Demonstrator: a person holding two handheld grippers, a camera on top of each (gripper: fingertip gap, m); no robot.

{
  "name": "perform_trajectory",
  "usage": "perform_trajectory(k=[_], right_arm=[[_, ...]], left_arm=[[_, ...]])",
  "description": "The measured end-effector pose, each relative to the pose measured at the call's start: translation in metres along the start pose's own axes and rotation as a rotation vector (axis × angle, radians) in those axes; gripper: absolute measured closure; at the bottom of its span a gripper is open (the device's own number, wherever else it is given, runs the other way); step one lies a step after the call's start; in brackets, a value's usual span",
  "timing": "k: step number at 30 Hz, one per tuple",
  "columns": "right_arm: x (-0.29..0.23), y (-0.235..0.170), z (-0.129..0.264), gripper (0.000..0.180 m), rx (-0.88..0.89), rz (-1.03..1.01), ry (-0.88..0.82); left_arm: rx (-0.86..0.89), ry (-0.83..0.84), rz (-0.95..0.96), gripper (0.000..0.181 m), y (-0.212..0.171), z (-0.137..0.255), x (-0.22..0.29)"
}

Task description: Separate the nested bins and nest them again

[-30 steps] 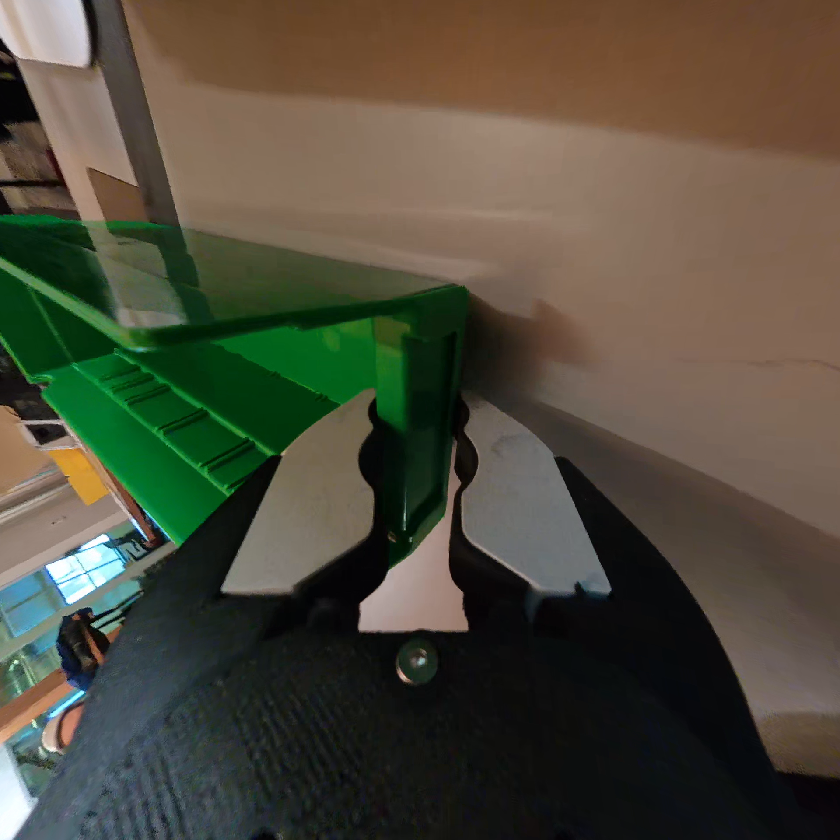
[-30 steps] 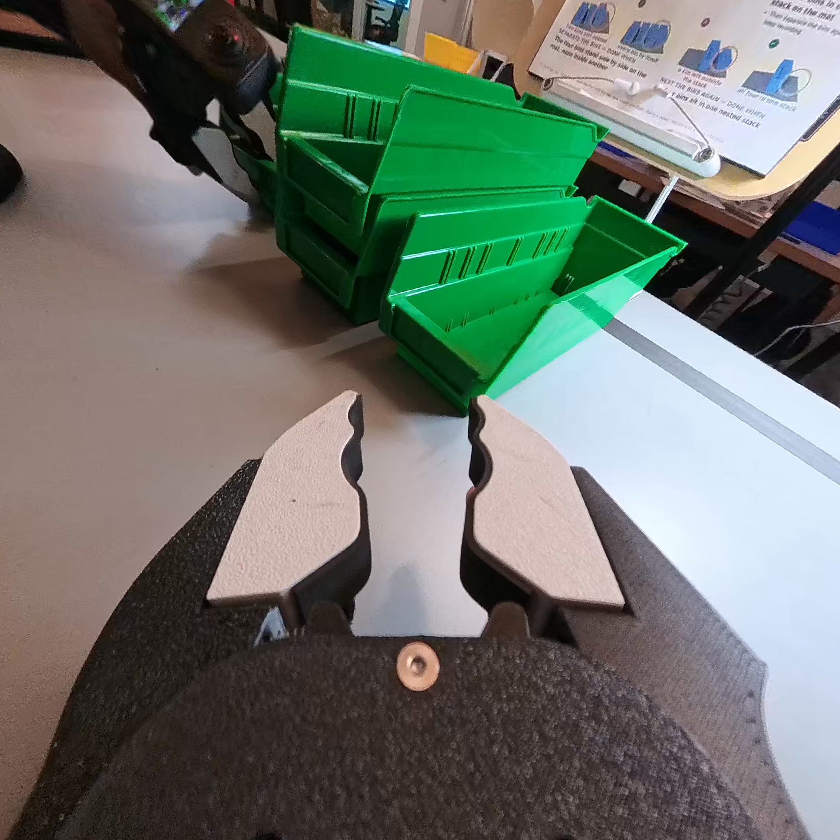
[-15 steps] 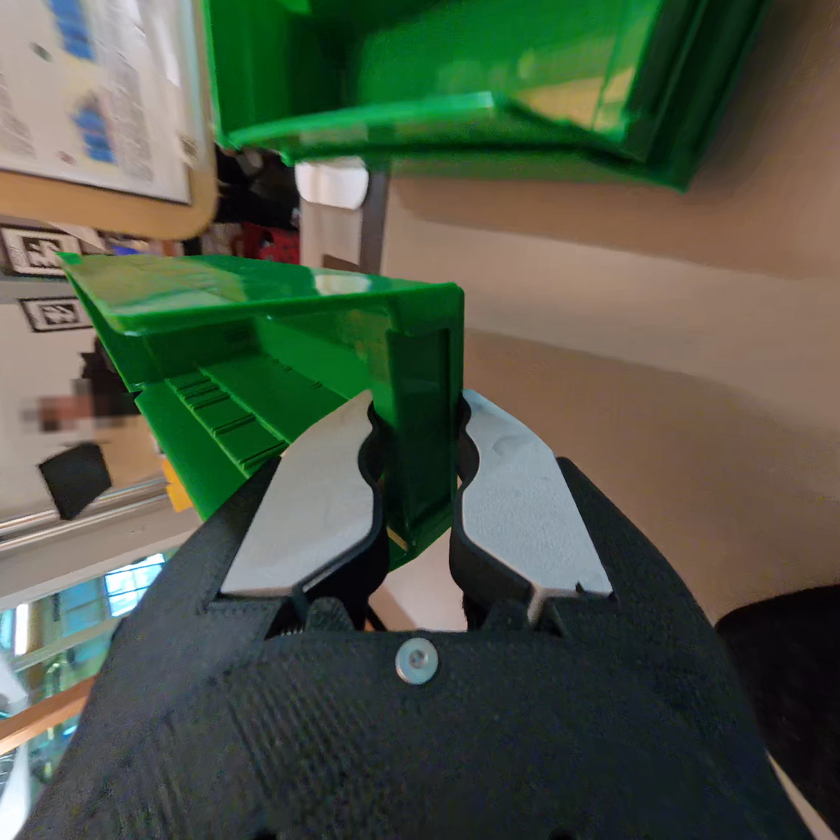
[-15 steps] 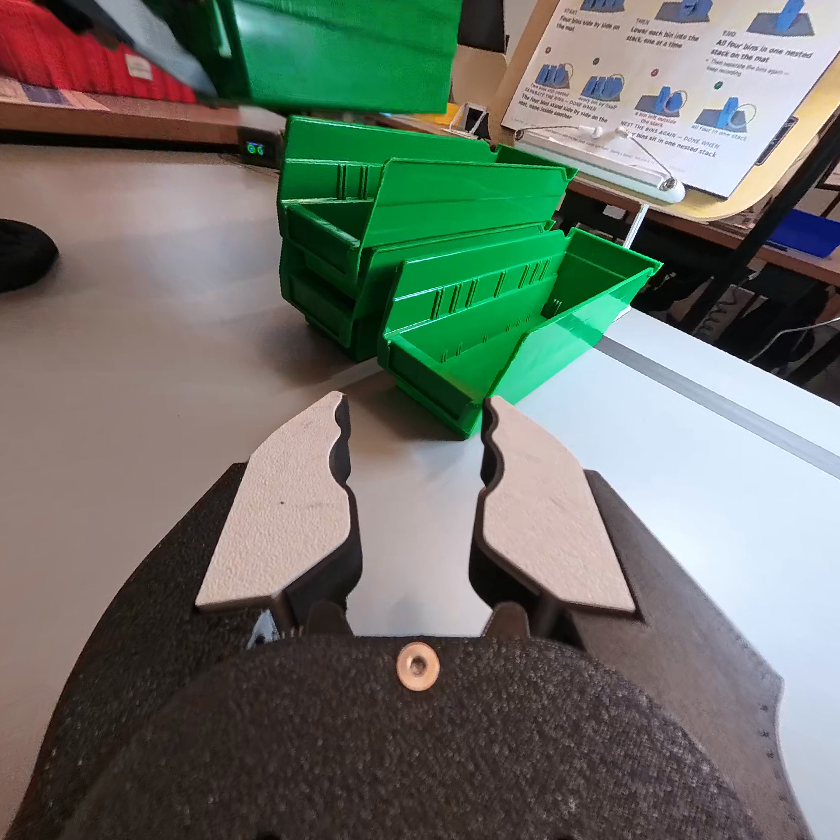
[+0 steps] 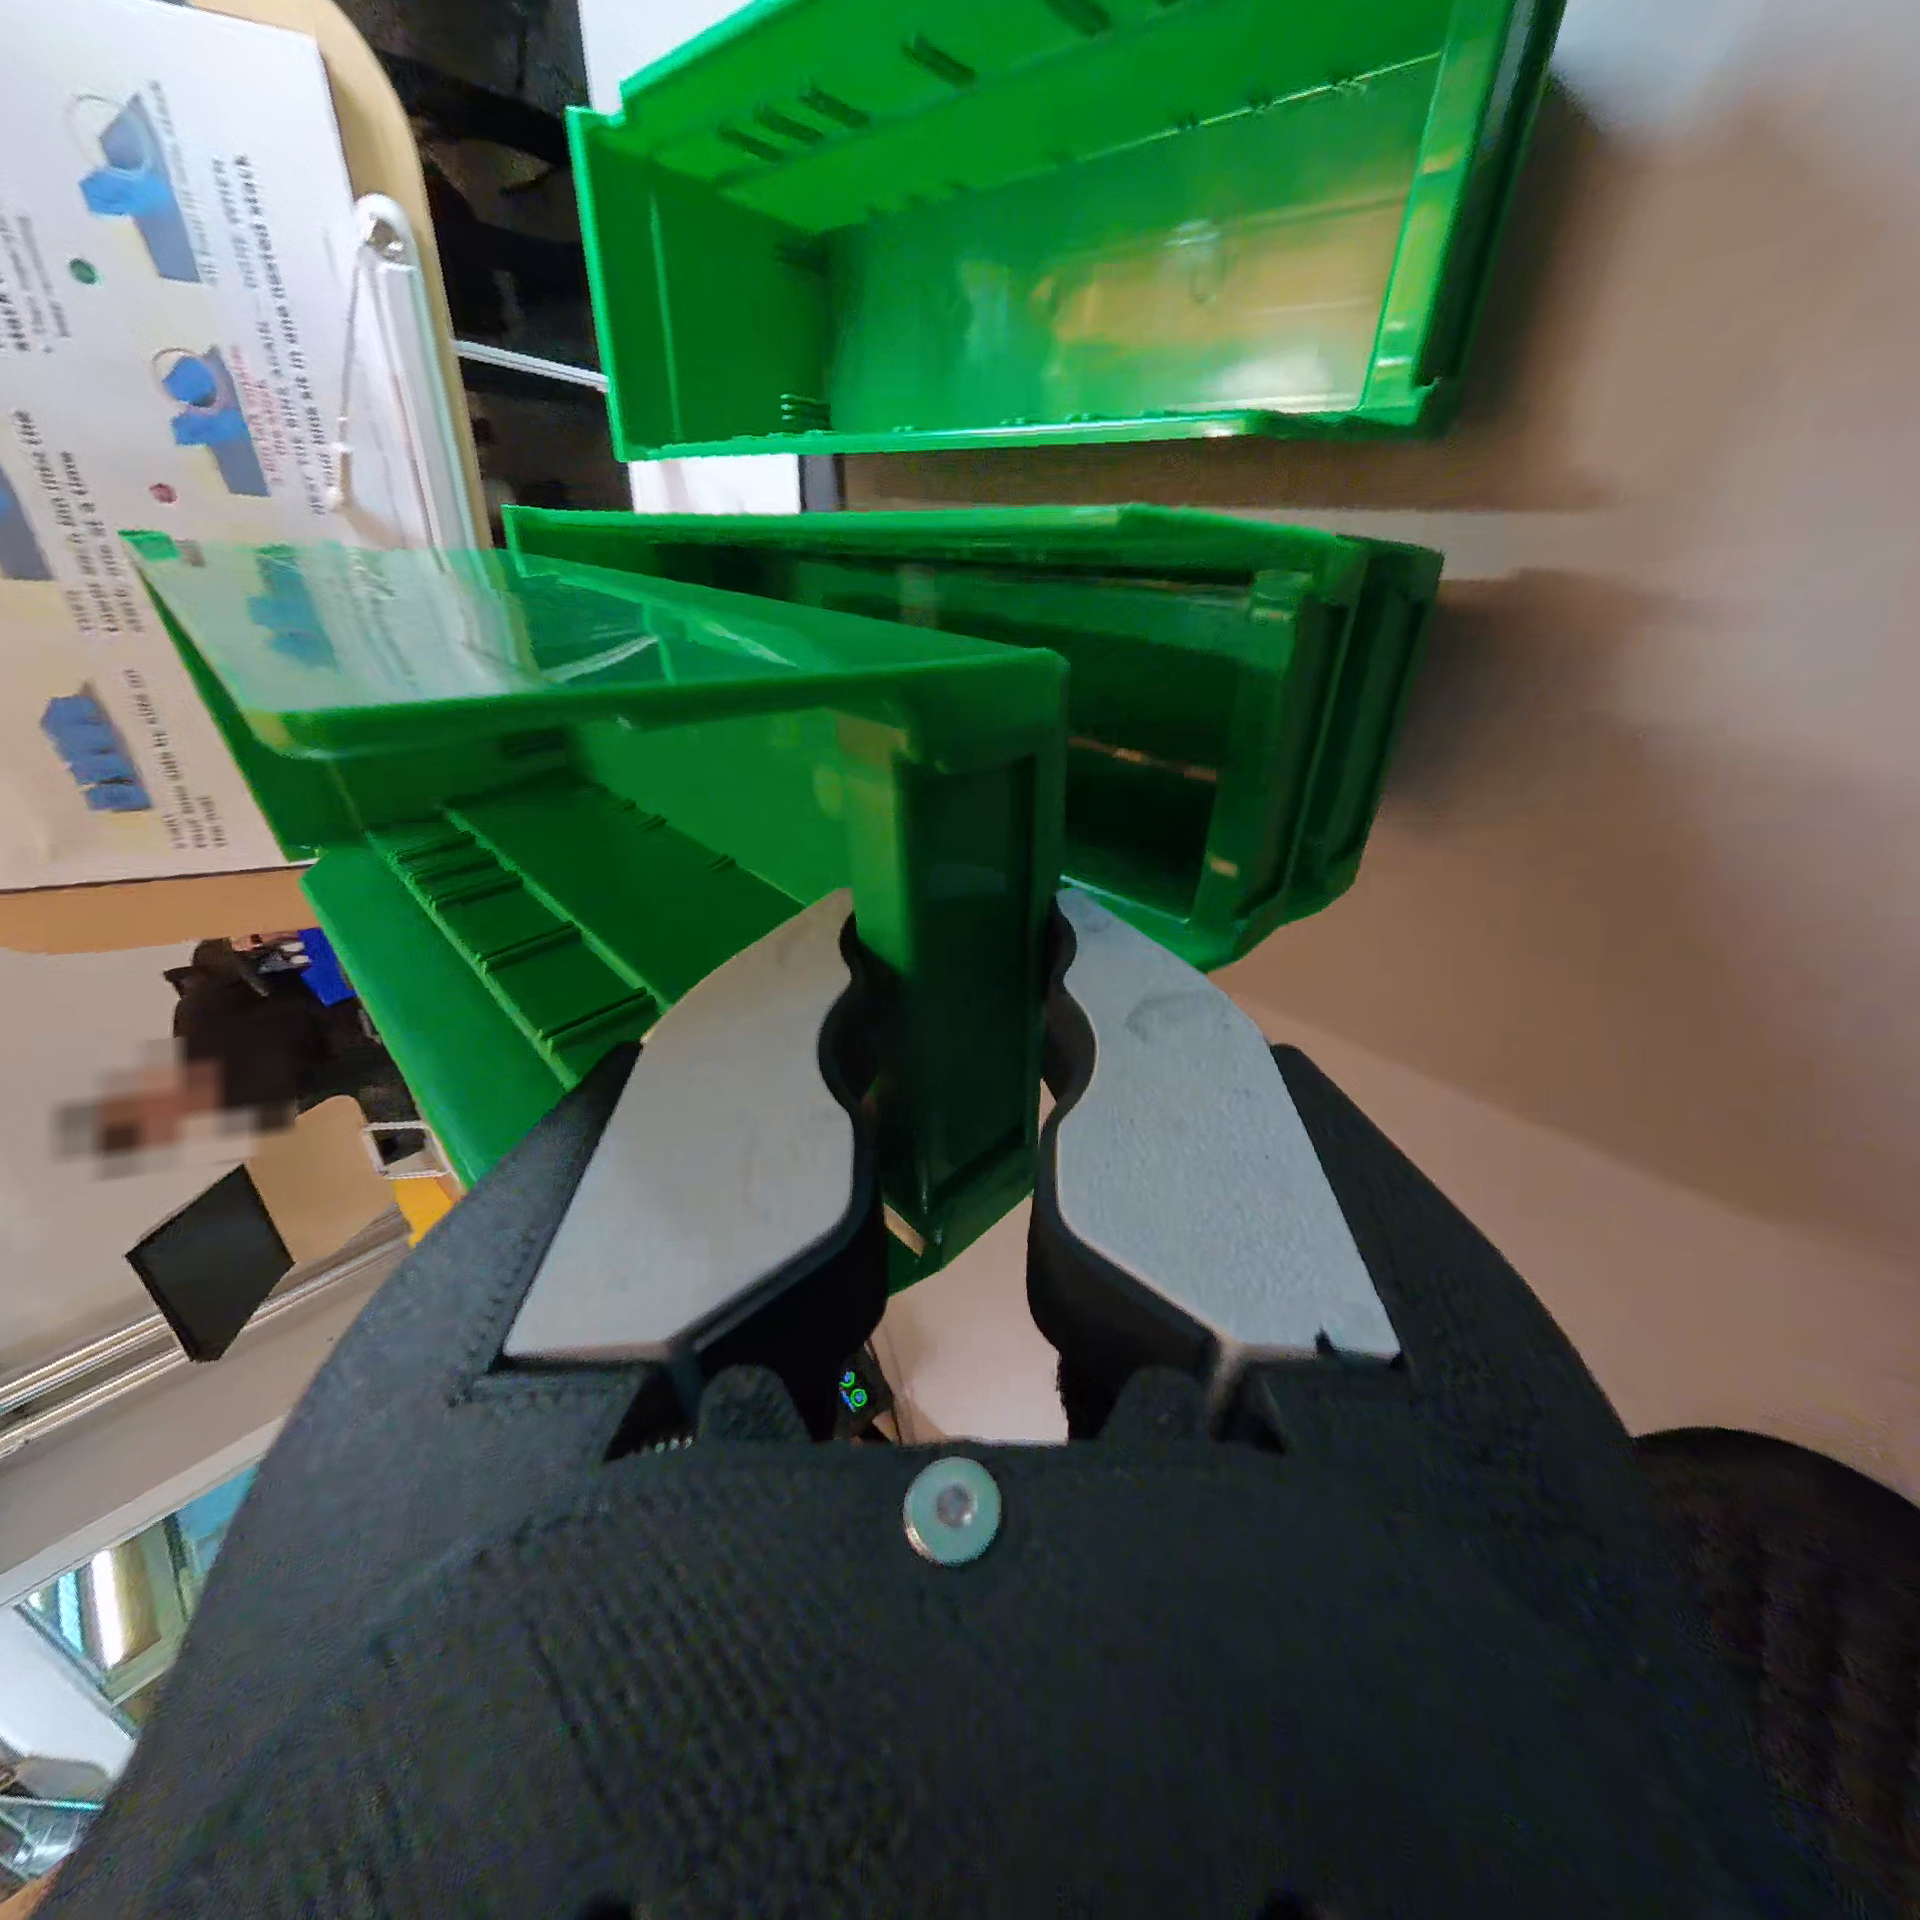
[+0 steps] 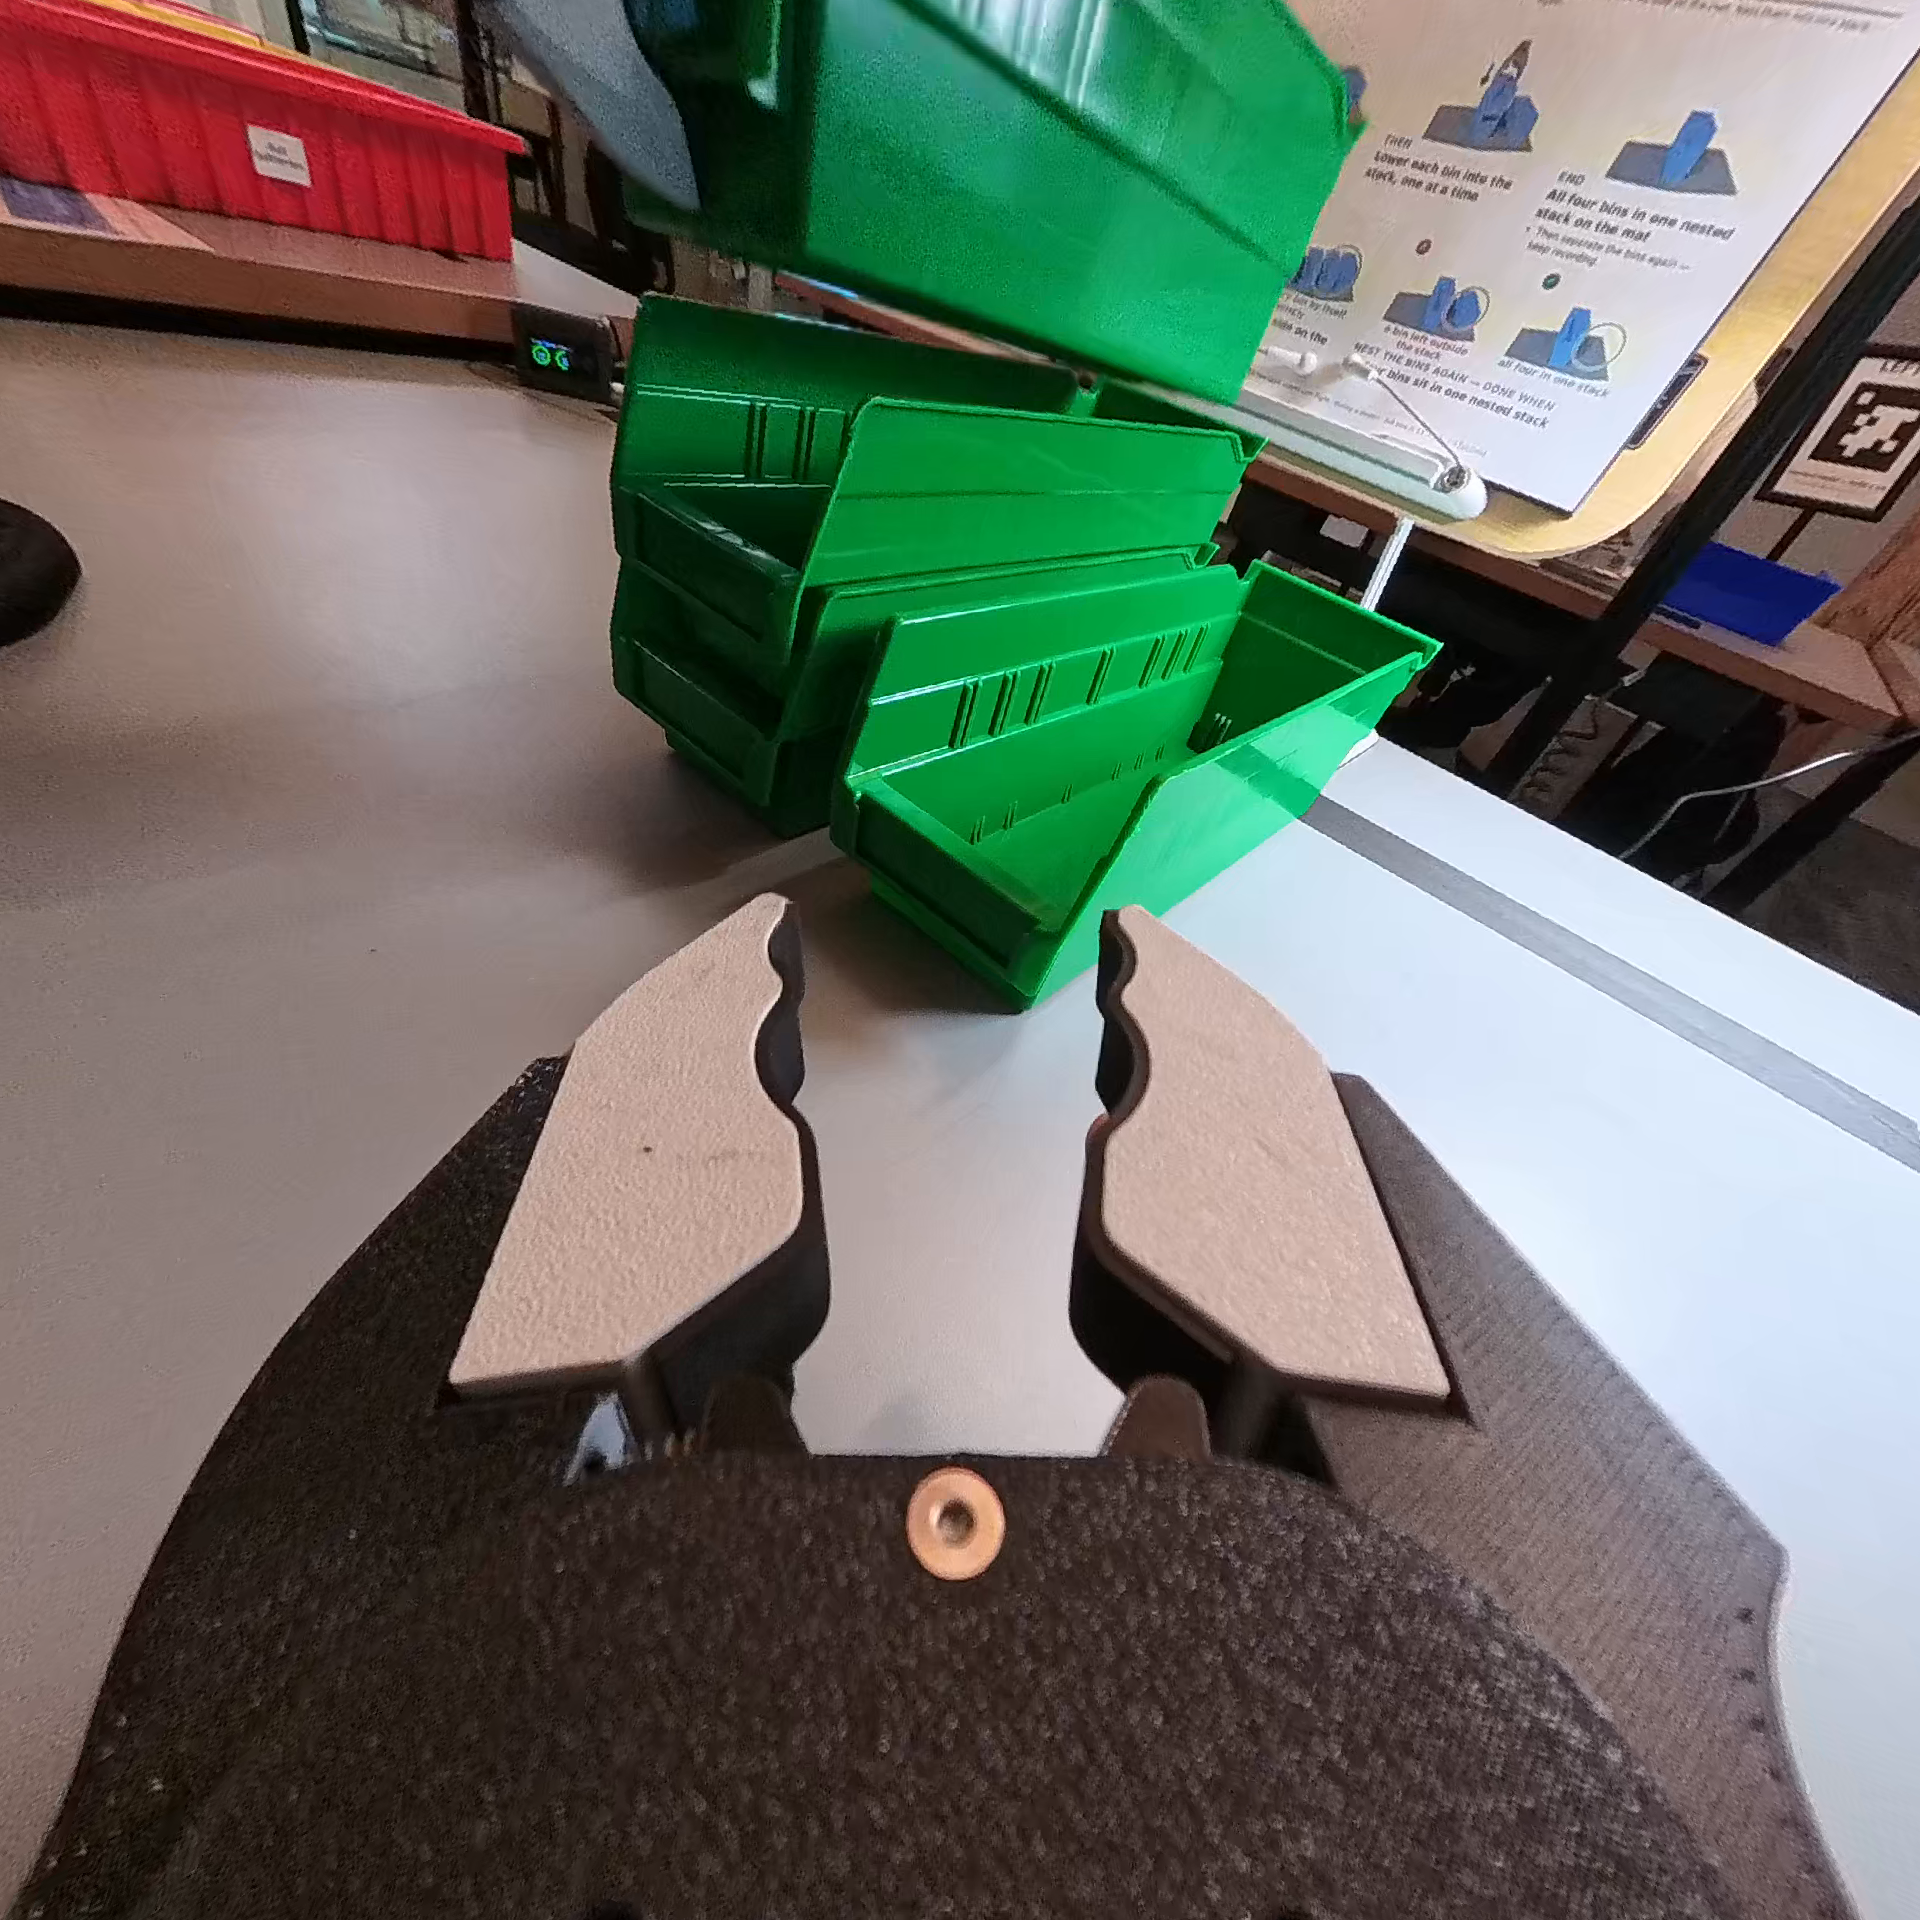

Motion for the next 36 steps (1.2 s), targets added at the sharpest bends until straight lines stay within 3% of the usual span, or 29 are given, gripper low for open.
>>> perform_trajectory(k=[17,19,21,28,32,36], right_arm=[[-0.002,0.0,0.0,0.125,0.003,0.01,0.003],[-0.003,-0.001,0.0,0.125,-0.001,0.009,0.004],[-0.003,-0.002,-0.001,0.125,-0.005,0.01,0.005],[-0.005,-0.005,-0.002,0.125,-0.021,0.023,0.011],[-0.009,-0.01,-0.009,0.126,-0.061,0.046,0.034],[-0.018,-0.015,-0.023,0.127,-0.128,0.132,0.061]], left_arm=[[-0.015,-0.014,-0.049,0.149,0.008,-0.052,0.034],[0.011,0.001,-0.044,0.141,0.01,-0.049,0.034],[0.067,-0.01,-0.022,0.133,0.017,-0.041,0.036],[0.453,0.006,0.199,0.129,0.033,0.023,0.038],[0.671,-0.018,0.454,0.131,0.009,0.044,0.048],[0.752,-0.077,0.664,0.13,-0.029,0.027,0.078]])
Point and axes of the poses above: each gripper's, where its closed fingertips meet, z back along the fingers, y out of its top, x = y × z across the jaws, the point moved 1 cm from there along z, back along the fingers, and after that the axes turned 4 degrees about -z, right-handed, at the moved point
